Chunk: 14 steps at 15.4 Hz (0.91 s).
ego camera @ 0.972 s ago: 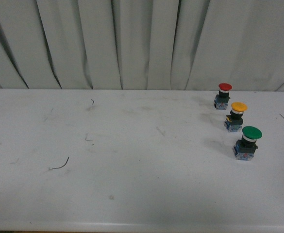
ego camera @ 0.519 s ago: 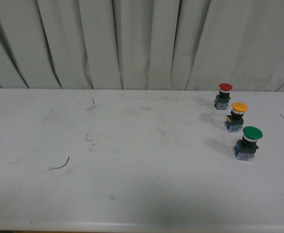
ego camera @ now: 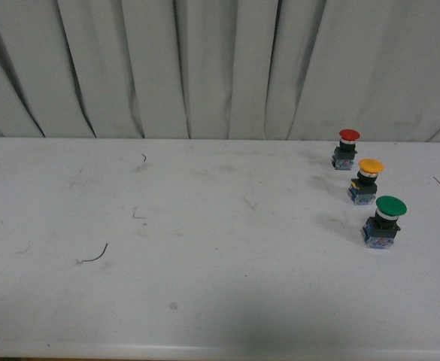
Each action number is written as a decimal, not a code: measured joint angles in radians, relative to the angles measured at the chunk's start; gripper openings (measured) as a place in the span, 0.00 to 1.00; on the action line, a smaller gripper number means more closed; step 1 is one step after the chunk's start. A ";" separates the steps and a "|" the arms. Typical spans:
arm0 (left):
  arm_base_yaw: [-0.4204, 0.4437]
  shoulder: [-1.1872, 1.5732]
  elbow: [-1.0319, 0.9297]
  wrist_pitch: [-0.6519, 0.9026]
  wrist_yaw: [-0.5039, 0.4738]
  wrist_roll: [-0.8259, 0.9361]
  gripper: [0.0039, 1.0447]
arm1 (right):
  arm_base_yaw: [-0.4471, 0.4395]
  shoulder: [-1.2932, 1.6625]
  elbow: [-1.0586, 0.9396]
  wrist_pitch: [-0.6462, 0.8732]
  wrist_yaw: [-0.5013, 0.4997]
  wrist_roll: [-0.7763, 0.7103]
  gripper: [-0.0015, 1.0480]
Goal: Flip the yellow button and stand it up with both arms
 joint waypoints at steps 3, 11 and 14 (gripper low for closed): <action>0.000 0.000 0.000 0.000 0.000 0.000 0.94 | 0.000 -0.087 0.000 -0.074 0.000 0.000 0.02; 0.000 0.000 0.000 0.000 0.000 0.000 0.94 | 0.000 -0.269 0.002 -0.283 0.000 0.000 0.02; 0.000 0.000 0.000 0.000 0.000 0.000 0.94 | 0.000 -0.396 0.000 -0.406 0.001 -0.001 0.02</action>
